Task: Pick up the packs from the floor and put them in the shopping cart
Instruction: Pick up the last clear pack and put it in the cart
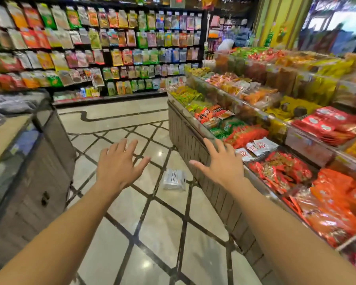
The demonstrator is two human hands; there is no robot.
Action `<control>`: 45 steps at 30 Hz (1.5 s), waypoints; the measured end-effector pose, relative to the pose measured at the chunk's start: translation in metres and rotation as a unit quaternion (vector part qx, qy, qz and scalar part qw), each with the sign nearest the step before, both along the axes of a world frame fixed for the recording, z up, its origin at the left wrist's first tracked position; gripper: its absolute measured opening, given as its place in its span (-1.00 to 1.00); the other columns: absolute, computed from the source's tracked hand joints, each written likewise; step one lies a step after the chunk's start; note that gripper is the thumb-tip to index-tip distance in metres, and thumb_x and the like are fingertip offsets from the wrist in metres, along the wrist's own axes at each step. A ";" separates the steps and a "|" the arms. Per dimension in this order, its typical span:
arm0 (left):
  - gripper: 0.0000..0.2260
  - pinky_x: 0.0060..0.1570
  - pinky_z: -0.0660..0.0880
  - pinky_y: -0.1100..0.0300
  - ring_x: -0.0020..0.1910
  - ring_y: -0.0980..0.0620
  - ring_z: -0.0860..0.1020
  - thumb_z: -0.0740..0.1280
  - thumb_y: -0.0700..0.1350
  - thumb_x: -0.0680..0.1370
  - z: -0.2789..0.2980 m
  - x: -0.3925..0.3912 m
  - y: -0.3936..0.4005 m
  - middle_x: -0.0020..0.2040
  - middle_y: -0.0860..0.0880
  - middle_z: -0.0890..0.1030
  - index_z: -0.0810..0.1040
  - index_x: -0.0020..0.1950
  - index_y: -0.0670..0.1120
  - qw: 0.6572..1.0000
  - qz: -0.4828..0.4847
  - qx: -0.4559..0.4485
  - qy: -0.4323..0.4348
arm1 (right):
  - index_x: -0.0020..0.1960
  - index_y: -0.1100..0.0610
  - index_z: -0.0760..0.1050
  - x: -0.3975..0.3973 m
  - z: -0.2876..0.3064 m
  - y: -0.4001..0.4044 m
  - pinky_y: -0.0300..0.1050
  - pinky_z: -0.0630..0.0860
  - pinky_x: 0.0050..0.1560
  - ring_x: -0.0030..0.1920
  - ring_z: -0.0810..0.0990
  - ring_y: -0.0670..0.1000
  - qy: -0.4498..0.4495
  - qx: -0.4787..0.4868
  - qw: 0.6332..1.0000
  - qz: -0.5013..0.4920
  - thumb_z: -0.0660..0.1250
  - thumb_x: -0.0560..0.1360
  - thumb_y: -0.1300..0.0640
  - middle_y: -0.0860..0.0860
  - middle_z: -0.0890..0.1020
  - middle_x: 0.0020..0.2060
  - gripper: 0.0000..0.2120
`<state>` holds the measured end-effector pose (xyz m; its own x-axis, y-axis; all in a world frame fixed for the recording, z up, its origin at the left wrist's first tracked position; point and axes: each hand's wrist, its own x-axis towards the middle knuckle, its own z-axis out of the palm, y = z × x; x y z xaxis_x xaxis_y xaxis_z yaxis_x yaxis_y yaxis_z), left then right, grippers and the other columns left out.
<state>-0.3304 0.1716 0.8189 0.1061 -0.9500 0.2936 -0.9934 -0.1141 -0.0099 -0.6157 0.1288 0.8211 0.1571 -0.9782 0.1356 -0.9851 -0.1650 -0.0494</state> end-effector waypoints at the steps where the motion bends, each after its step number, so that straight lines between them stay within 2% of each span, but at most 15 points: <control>1: -0.19 0.40 0.38 -0.17 0.45 -0.18 0.45 -0.13 0.45 0.53 -0.004 0.008 -0.021 0.46 -0.14 0.52 0.37 0.58 0.00 1.000 -0.002 -0.001 -0.005 | 0.70 -0.13 -0.06 0.009 -0.003 -0.021 0.28 0.29 0.48 0.60 0.18 0.25 0.005 -0.002 1.000 0.001 -0.15 0.43 -0.63 0.06 0.12 0.67 -0.03; 5: -0.23 0.35 0.42 -0.16 0.43 -0.18 0.48 -0.10 0.45 0.56 -0.016 0.045 -0.114 0.44 -0.13 0.54 0.40 0.55 0.00 1.000 0.005 0.002 0.003 | 0.69 -0.14 -0.07 0.042 -0.007 -0.111 0.28 0.29 0.47 0.60 0.18 0.27 0.029 -0.013 0.999 -0.004 -0.09 0.47 -0.61 0.07 0.12 0.67 -0.06; 10: -0.22 0.43 0.36 -0.20 0.49 -0.19 0.42 -0.10 0.45 0.57 -0.015 0.095 -0.246 0.52 -0.15 0.48 0.34 0.61 0.00 1.000 -0.011 0.005 0.019 | 0.69 -0.14 -0.02 0.084 0.008 -0.226 0.28 0.35 0.46 0.59 0.21 0.26 0.031 -0.026 0.999 -0.020 -0.07 0.48 -0.61 0.05 0.15 0.66 -0.08; 16: -0.30 0.49 0.27 -0.15 0.56 -0.18 0.34 0.00 0.41 0.62 -0.006 0.125 -0.375 0.59 -0.14 0.39 0.27 0.64 0.03 0.999 -0.028 0.022 0.013 | 0.68 -0.14 -0.02 0.114 0.013 -0.344 0.31 0.33 0.46 0.61 0.18 0.27 0.015 -0.003 0.998 -0.055 -0.09 0.47 -0.61 0.07 0.14 0.67 -0.08; 19: -0.29 0.48 0.29 -0.17 0.55 -0.18 0.36 0.00 0.41 0.62 -0.010 0.133 -0.431 0.58 -0.14 0.40 0.29 0.64 0.02 0.999 -0.035 0.028 0.009 | 0.67 -0.15 -0.01 0.123 0.005 -0.398 0.32 0.34 0.46 0.61 0.17 0.26 -0.001 0.008 0.998 -0.063 -0.08 0.45 -0.62 0.06 0.14 0.66 -0.07; 22: -0.22 0.48 0.28 -0.17 0.54 -0.16 0.36 -0.09 0.45 0.57 -0.020 0.137 -0.483 0.57 -0.11 0.42 0.29 0.64 0.03 0.998 -0.038 0.040 0.018 | 0.67 -0.15 0.01 0.130 -0.007 -0.449 0.31 0.36 0.43 0.59 0.21 0.26 -0.004 0.007 0.998 -0.059 -0.11 0.41 -0.63 0.05 0.16 0.66 -0.04; 27: -0.19 0.52 0.20 -0.12 0.58 -0.14 0.30 -0.10 0.48 0.53 -0.046 0.136 -0.589 0.62 -0.09 0.35 0.25 0.66 0.07 0.997 -0.050 0.061 0.024 | 0.67 -0.15 0.03 0.137 -0.040 -0.558 0.30 0.36 0.41 0.57 0.24 0.27 -0.021 0.014 0.998 -0.055 -0.26 0.31 -0.65 0.07 0.20 0.64 0.05; 30: -0.16 0.52 0.21 -0.12 0.58 -0.13 0.31 -0.12 0.50 0.51 -0.060 0.128 -0.662 0.61 -0.08 0.36 0.27 0.64 0.06 0.995 -0.049 0.077 0.029 | 0.68 -0.16 -0.01 0.136 -0.059 -0.629 0.30 0.34 0.44 0.58 0.22 0.26 -0.024 0.032 0.998 -0.053 -0.16 0.39 -0.63 0.07 0.19 0.64 -0.02; 32: -0.22 0.50 0.23 -0.13 0.58 -0.12 0.30 -0.06 0.48 0.55 -0.070 0.120 -0.710 0.61 -0.08 0.36 0.27 0.64 0.06 0.994 -0.049 0.091 0.034 | 0.69 -0.16 -0.04 0.132 -0.071 -0.676 0.29 0.31 0.45 0.59 0.19 0.26 -0.033 0.051 0.997 -0.054 -0.07 0.45 -0.61 0.06 0.15 0.65 -0.07; 36: -0.28 0.48 0.23 -0.11 0.58 -0.11 0.31 0.04 0.42 0.60 -0.101 0.099 -0.798 0.60 -0.06 0.38 0.27 0.64 0.05 0.989 -0.048 0.123 0.062 | 0.69 -0.17 -0.05 0.123 -0.098 -0.759 0.28 0.31 0.46 0.58 0.21 0.27 -0.038 0.076 0.994 -0.061 -0.04 0.45 -0.60 0.06 0.16 0.66 -0.07; 40: -0.31 0.50 0.21 -0.08 0.59 -0.08 0.28 0.11 0.36 0.63 -0.151 0.084 -0.853 0.62 -0.06 0.34 0.13 0.69 0.09 0.981 -0.056 0.165 0.087 | 0.68 -0.16 -0.04 0.117 -0.140 -0.819 0.28 0.33 0.48 0.60 0.18 0.26 -0.039 0.135 0.988 -0.068 -0.13 0.39 -0.62 0.06 0.14 0.66 -0.02; 45: -0.29 0.49 0.27 -0.12 0.56 -0.14 0.33 0.06 0.40 0.62 -0.235 0.080 -0.896 0.60 -0.09 0.37 0.15 0.69 0.08 0.965 -0.071 0.240 0.083 | 0.68 -0.13 0.04 0.122 -0.223 -0.863 0.26 0.37 0.44 0.55 0.29 0.26 -0.041 0.194 0.976 -0.085 -0.22 0.36 -0.65 0.06 0.23 0.62 0.02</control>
